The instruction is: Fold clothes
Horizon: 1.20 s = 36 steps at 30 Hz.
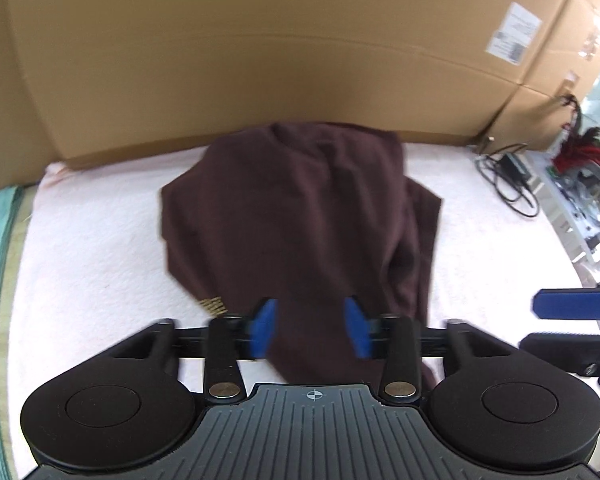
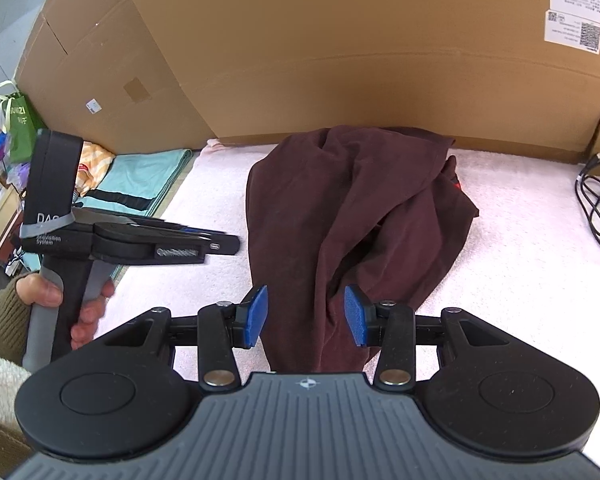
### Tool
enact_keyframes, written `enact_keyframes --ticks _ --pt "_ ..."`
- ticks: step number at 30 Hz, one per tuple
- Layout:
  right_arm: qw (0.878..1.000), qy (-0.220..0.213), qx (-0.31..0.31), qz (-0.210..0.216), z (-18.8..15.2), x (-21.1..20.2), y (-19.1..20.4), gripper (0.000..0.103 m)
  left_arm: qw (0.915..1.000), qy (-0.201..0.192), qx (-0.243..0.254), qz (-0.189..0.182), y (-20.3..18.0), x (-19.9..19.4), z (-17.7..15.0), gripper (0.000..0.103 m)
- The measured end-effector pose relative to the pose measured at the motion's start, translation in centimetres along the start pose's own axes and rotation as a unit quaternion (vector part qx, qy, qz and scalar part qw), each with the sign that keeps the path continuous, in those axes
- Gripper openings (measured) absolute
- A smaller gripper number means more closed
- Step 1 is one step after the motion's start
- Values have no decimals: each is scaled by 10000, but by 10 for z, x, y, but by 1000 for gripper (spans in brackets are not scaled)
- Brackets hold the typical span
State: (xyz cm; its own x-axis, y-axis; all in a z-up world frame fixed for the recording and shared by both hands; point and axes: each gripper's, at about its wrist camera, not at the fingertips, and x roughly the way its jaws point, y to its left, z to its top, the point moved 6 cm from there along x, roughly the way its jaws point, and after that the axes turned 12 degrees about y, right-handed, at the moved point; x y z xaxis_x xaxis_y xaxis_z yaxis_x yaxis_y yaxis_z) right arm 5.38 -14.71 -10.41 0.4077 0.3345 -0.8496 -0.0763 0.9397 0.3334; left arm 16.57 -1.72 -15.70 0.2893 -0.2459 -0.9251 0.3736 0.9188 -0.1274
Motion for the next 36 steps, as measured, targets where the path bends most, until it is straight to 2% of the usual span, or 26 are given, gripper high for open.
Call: enact_keyframes --ticks 6,14,15,16,17,19,22,29,36 --pt "9999 -35 149 -64 -7 -6 -10 52 9993 -128 354 -48 -41 16 15 65" --pt "9984 -62 524 -189 -21 -13 -33 52 9984 230 502 113 -53 59 25 52" --pt "9982 -60 566 -198 -22 -14 -36 52 9982 267 531 128 -54 63 25 47" --pt "9980 -62 603 -205 -23 -14 -39 52 9978 316 558 162 -55 68 25 35" --pt "9978 -64 632 -208 -23 -14 -41 52 9975 364 572 201 -55 72 24 31" --pt "9976 -65 656 -197 -23 -14 -43 53 9972 419 560 269 -54 78 25 15" --pt "9977 -57 654 -172 -22 -13 -44 53 9981 454 324 277 -45 79 25 2" --pt "9984 0 552 -123 -20 -11 -43 53 9993 -113 -230 288 -19 31 24 0" --pt "9994 68 333 -18 -12 -5 -37 53 9946 -601 -629 572 9 -17 11 0"
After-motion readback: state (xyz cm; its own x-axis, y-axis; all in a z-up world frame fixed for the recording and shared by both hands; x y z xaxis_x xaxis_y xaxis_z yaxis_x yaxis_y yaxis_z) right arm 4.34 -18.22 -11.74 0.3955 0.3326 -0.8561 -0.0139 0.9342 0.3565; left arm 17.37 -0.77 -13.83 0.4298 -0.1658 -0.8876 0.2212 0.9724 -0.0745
